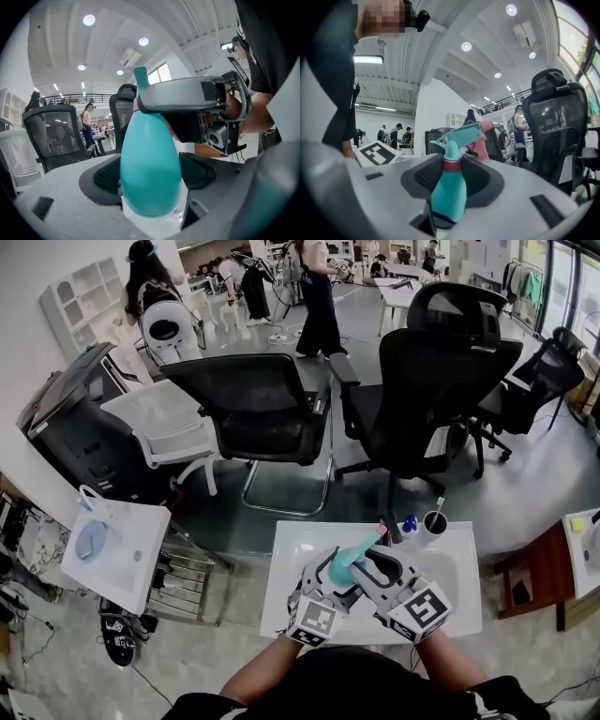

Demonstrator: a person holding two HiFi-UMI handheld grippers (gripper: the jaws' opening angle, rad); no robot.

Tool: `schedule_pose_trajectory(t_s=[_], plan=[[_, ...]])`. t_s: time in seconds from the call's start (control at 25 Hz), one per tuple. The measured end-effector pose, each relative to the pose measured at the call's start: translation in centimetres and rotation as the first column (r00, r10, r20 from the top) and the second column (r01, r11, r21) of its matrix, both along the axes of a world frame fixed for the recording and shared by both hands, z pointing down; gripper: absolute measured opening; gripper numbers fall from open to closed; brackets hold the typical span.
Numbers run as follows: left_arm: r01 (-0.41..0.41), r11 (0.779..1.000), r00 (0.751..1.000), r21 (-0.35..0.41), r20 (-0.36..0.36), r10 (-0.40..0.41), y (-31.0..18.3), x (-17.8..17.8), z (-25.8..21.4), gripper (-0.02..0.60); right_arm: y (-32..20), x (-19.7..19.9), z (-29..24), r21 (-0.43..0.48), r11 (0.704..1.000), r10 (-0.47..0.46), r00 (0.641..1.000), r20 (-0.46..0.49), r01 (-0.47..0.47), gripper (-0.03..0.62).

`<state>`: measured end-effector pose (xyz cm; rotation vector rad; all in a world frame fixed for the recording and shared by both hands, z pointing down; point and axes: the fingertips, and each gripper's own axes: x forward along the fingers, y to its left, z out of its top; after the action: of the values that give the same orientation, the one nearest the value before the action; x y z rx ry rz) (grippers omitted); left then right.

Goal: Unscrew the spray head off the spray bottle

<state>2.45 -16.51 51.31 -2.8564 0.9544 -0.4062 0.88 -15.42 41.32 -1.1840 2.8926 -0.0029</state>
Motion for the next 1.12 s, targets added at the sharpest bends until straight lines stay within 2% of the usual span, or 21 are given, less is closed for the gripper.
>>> schedule_pose_trajectory(t_s=[0.08,0.4,0.68,0.76,0.88,1.04,1.12], plan=[[-0.020,1.000,1.000,0.007,-0.023,0.020,0.3,0.1,-0.7,0.397,0.2,0.0,-0.1,0.008,1.000,-0.022,1.000,0.009,0.022,0.135],[-0.110,0.994,0.993,0.027,-0.030,0.111,1.0,0.0,-1.9,0.396,0.9,-0.3,-0.9,0.047,0.994,-0.100,0.995,-0.003,0.100,0.133],[-0.206,0.978,0.977,0.035,-0.043,0.207,1.7,-0.2,-2.2,0.390,1.7,-1.0,-1.5,0.030,0.985,-0.173,0.985,0.022,0.173,0.132],[-0.259,0.965,0.965,0.031,-0.041,0.260,2.1,-0.1,-2.2,0.388,2.2,-1.2,-1.6,0.036,0.975,-0.218,0.976,0.016,0.217,0.132],[-0.359,0.933,0.932,0.018,-0.039,0.359,3.2,0.0,-2.2,0.390,3.2,-1.6,-1.8,0.056,0.949,-0.312,0.950,0.008,0.311,0.132],[-0.464,0.886,0.885,0.016,-0.025,0.465,4.5,-0.1,-2.6,0.390,4.5,-2.0,-2.0,0.058,0.898,-0.438,0.899,0.005,0.437,0.133],[-0.508,0.862,0.861,0.013,-0.010,0.508,5.3,0.0,-2.6,0.390,5.1,-1.9,-2.1,0.050,0.860,-0.508,0.861,0.005,0.507,0.133]])
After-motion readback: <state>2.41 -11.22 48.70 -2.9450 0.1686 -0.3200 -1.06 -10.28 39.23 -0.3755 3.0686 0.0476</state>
